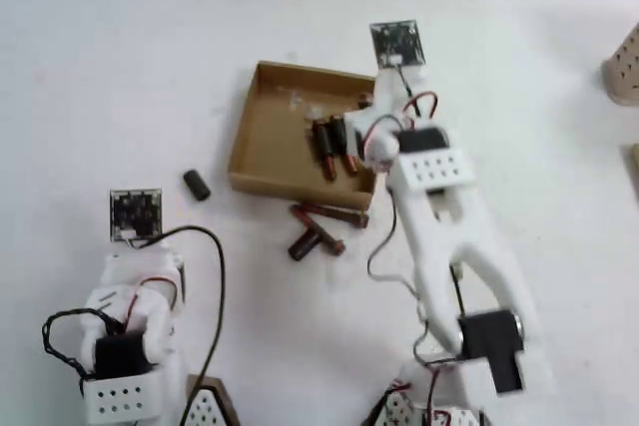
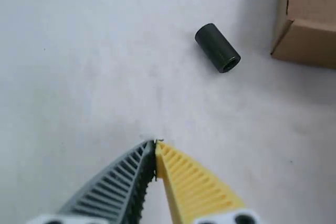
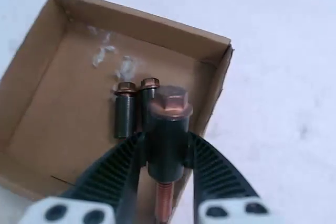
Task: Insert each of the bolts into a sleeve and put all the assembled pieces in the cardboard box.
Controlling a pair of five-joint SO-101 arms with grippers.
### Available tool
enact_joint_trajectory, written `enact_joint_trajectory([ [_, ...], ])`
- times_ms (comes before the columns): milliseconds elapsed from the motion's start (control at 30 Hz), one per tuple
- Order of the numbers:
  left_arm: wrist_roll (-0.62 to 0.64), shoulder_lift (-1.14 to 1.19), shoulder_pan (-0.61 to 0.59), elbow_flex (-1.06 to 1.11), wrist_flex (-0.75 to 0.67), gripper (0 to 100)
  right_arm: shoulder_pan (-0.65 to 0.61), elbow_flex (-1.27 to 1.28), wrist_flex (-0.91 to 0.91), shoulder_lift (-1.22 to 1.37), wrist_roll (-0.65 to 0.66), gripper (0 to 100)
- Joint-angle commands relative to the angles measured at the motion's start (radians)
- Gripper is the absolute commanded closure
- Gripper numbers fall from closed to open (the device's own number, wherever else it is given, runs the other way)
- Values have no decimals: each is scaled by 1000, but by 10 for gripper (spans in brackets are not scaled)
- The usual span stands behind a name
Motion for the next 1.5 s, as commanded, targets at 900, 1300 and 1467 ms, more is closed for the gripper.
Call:
enact_joint_trajectory([
  [900,-12,21,13,-6,5,978,1,-827,401,690,127,812],
  [1300,-12,21,13,-5,3,978,1,-1154,771,690,121,981],
  [1467,-12,21,13,-5,3,978,-16,-1310,970,688,48,981],
])
